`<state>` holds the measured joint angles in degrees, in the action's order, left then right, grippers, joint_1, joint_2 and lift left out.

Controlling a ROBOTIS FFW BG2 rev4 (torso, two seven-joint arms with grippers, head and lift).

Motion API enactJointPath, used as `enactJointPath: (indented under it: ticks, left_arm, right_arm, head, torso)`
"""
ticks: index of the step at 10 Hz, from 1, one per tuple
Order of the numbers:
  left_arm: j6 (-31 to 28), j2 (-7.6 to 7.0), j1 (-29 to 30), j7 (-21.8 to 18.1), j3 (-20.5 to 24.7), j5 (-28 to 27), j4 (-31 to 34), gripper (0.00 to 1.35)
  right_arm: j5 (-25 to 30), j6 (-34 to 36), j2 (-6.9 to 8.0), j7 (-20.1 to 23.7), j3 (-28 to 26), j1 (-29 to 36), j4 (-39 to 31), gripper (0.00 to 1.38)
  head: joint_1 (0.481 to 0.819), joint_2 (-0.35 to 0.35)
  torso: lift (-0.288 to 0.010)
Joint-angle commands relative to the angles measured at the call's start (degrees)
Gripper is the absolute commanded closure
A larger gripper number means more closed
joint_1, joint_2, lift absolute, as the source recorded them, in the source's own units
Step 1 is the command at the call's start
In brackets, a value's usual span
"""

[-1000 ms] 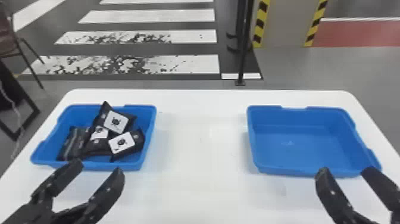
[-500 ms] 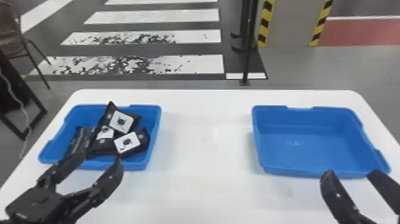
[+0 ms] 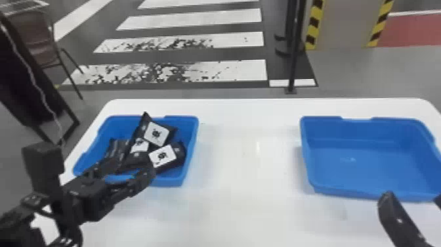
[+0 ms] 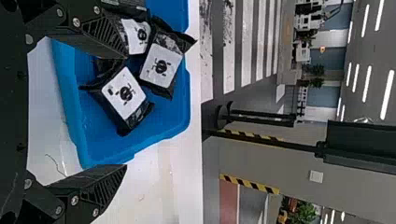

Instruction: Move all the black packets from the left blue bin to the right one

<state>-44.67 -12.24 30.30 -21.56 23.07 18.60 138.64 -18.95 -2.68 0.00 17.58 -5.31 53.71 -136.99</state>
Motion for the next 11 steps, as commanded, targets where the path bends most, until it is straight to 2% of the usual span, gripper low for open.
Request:
enactJointPath:
  ticks: [1,3,5,8,11]
  left_arm:
    - [-4.5,-0.59,-7.2,-1.2,-0.1,-0.9,-4.8,0.24]
    - [-12.6,-1.82,-16.5,-3.0,-2.0,-5.7,-10.6,0.24]
    - [-18.6,-4.11,-23.8,-4.0,-6.6,-7.4,-18.1,0.24]
    - [-22.0,-4.72,-31.3,-7.4,-10.2,-12.0,-26.2,0.24]
    - [-24.9,-6.39,-35.4,-9.2,-15.0,-10.6,-30.6,0.23]
  right_arm:
    - [-0.1,0.0,0.05,0.0,0.1,-0.1,0.1,0.15]
    - [-0.4,0.0,0.05,0.0,0.3,-0.4,0.4,0.15]
    - [-0.6,0.0,0.0,0.0,0.4,-0.6,0.5,0.15]
    - [-0.9,0.0,-0.18,0.0,0.6,-0.7,0.8,0.15]
    - [-0.9,0.0,-0.35,0.0,0.9,-1.0,1.1,0.15]
  head:
    - [0.695,0.161]
    - [0.695,0.18]
    - [0.695,0.185]
    - [0.695,0.168]
    - [0.695,0.145]
  torso:
    - [-0.185]
    - [-0.185]
    - [-0.185]
    - [-0.185]
    - [-0.185]
